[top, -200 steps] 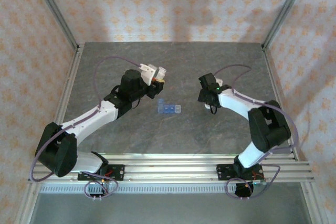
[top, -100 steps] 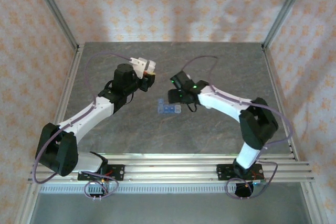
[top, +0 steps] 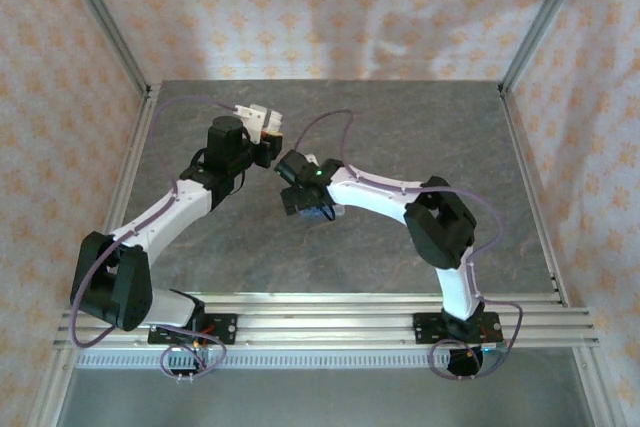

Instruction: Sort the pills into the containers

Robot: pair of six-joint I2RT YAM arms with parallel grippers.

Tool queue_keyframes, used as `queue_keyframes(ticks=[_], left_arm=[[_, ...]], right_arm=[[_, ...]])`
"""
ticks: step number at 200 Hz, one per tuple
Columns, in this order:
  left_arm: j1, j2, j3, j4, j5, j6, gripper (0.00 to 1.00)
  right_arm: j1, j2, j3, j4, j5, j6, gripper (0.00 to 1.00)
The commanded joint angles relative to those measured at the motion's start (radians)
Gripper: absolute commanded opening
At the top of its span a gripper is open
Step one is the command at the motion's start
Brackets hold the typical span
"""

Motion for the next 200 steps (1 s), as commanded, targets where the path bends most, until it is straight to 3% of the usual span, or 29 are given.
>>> queue_keyframes(ticks=[1,78,200], left_arm=[[0.011,0.004,0.032,0.002,-0.008,-0.013,0.0],[0.022,-0.008,0.027,0.003,-0.006,-0.018,0.0],[0.022,-0.016,0.019,0.008,0.007,-0.027,0.0]], right_arm=[[0.009,0.04,0.047,-0.058,0.06,-0.006,0.99],[0.002,0.094,0.06,-0.067,0.128,0.003,0.99],[-0.135,-0.008,-0.07,-0.011,0.118,0.06,0.98]])
